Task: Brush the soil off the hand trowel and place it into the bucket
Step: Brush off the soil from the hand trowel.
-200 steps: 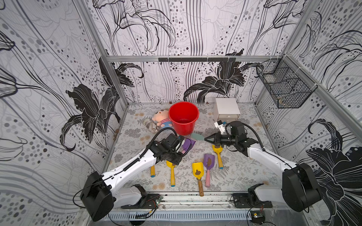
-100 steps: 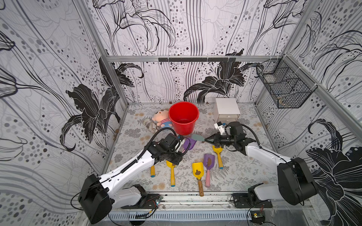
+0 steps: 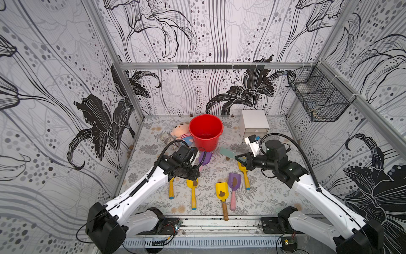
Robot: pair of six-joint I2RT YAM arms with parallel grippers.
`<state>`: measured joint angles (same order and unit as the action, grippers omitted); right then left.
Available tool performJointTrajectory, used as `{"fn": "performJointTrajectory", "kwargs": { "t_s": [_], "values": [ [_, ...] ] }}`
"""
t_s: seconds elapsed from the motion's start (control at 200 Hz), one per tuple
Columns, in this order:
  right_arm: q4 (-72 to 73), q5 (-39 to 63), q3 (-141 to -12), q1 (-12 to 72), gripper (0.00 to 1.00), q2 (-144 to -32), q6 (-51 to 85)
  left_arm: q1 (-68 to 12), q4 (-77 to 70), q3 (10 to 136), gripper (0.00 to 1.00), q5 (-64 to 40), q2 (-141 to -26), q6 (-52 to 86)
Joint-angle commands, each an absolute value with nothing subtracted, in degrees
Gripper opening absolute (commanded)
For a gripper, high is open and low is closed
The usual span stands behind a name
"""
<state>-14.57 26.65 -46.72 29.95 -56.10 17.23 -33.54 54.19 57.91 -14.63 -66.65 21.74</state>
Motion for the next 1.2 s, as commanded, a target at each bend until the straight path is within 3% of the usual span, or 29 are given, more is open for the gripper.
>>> {"fn": "performJointTrajectory", "kwargs": {
  "t_s": [0.0, 0.325, 0.536, 0.896, 1.192],
  "values": [
    [-18.18, 18.61, -46.08, 31.66, 0.0, -55.47, 8.04, -32.66, 58.38, 62.51, 0.0, -17.62, -65.12, 23.79],
    [-17.1, -1.64, -44.25, 47.79, 0.0, -56.52, -7.58, -32.47, 72.73, 73.52, 0.0, -16.24, -68.24, 23.43],
    [-15.77, -5.4, -43.43, 52.45, 0.0, -58.95, -16.29, -31.32, 78.71, 77.37, 0.0, -14.39, -70.19, 21.02],
    [-2.25, -9.86, -40.3, 62.83, 0.0, -65.71, -34.08, -29.27, 79.91, 77.93, 0.0, -25.01, -73.8, 17.55],
    [6.52, -17.05, -40.47, 64.12, 0.0, -71.13, -41.38, -29.29, 78.05, 74.11, 0.0, -26.71, -73.83, 16.34]
  ]
}}
